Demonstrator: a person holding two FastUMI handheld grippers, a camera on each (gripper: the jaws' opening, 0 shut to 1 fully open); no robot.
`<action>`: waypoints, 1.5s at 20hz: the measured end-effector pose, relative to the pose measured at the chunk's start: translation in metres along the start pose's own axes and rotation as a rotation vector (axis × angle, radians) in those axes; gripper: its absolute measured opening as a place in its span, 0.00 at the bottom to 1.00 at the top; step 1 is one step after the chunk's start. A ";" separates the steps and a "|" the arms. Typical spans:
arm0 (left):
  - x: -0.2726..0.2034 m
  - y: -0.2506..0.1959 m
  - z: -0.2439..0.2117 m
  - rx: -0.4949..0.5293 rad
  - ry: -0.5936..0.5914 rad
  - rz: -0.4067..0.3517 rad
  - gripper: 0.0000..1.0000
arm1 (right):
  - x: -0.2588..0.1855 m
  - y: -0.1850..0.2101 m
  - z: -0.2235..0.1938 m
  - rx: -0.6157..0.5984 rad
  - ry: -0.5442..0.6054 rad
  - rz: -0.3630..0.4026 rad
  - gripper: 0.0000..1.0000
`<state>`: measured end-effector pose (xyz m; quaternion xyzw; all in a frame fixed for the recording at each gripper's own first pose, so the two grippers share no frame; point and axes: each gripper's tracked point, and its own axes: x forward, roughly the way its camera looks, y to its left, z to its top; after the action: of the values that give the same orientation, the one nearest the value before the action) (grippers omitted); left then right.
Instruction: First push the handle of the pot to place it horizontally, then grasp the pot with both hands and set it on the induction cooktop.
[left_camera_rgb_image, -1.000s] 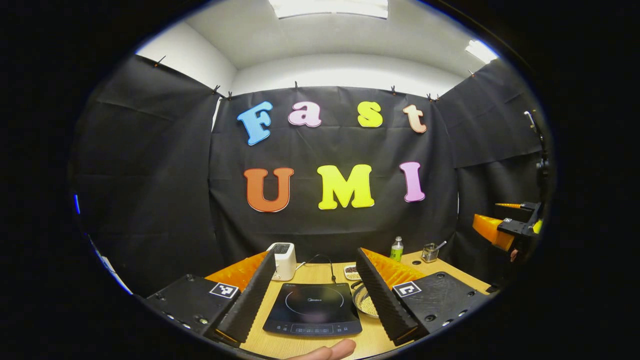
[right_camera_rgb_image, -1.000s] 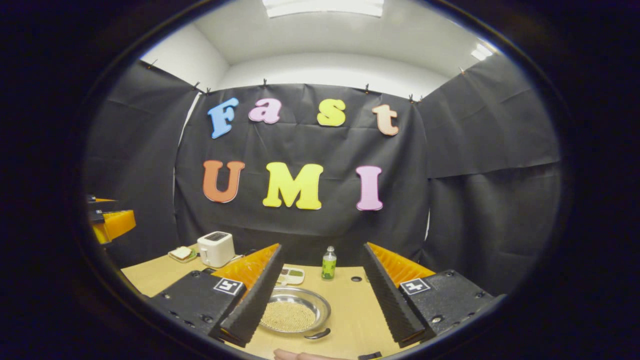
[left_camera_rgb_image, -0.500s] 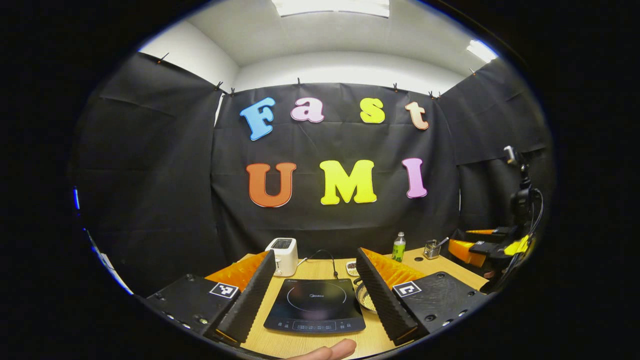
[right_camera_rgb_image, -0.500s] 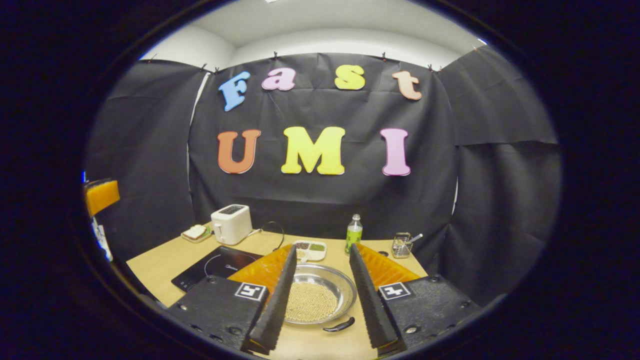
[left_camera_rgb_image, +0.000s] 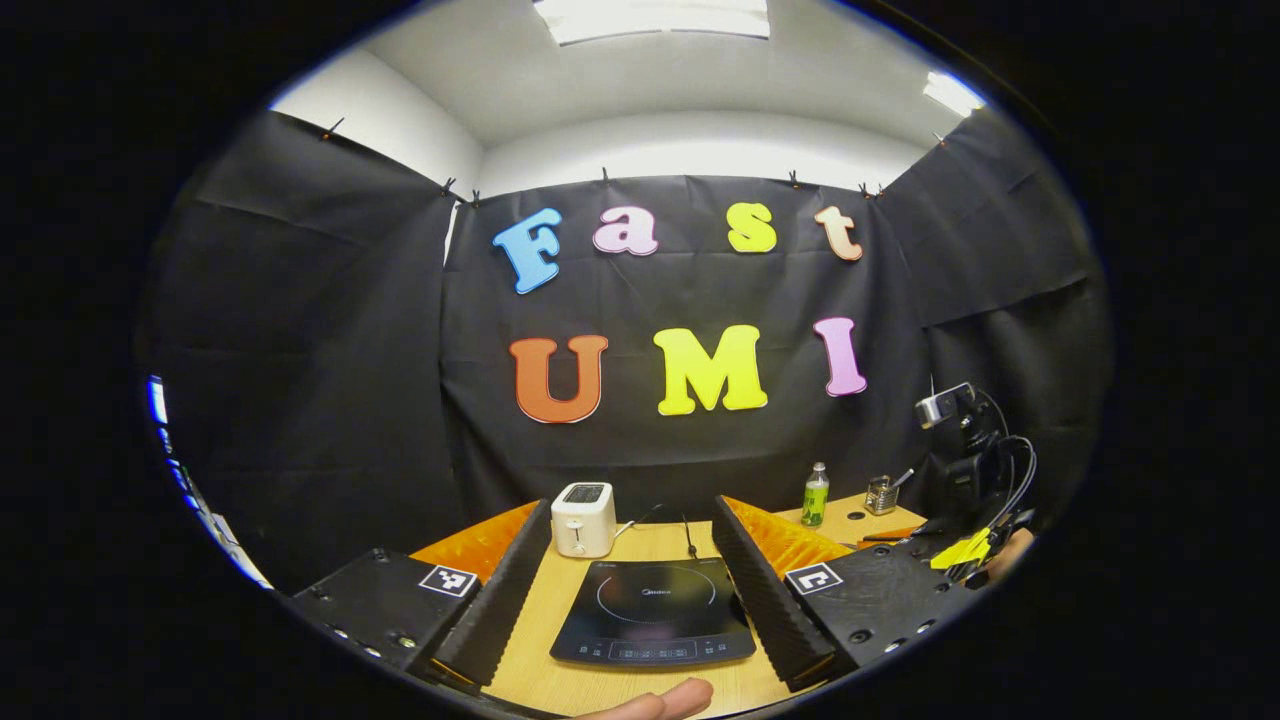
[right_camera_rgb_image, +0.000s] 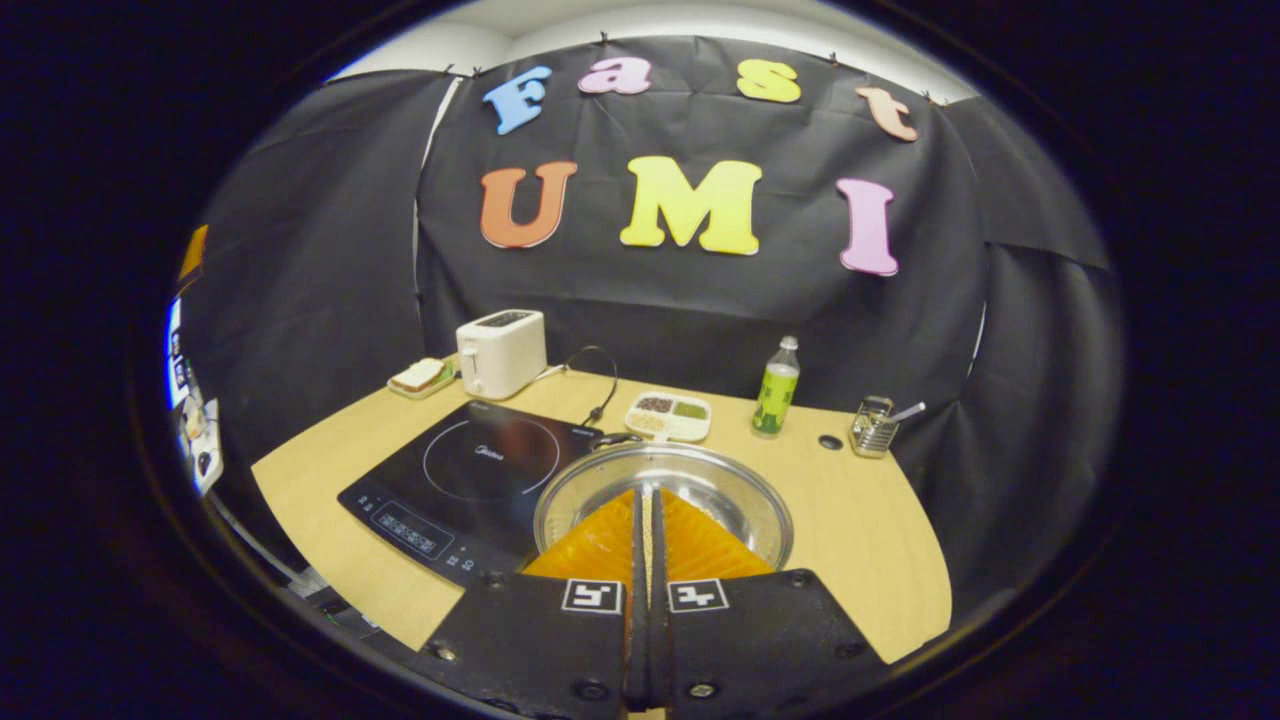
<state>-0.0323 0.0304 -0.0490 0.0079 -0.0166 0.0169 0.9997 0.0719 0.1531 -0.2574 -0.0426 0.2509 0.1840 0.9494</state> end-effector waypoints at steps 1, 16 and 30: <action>-0.002 0.000 -0.003 0.005 0.001 -0.001 0.96 | 0.006 0.002 -0.005 0.021 0.020 0.010 0.04; -0.009 0.009 -0.032 -0.017 0.027 -0.009 0.96 | 0.037 0.026 -0.088 0.087 0.329 0.154 0.04; 0.002 -0.009 -0.045 -0.034 0.060 -0.035 0.96 | 0.015 -0.026 -0.134 0.119 0.389 0.146 0.04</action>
<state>-0.0285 0.0218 -0.0941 -0.0092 0.0135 -0.0005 0.9999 0.0316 0.1105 -0.3817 -0.0030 0.4422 0.2255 0.8681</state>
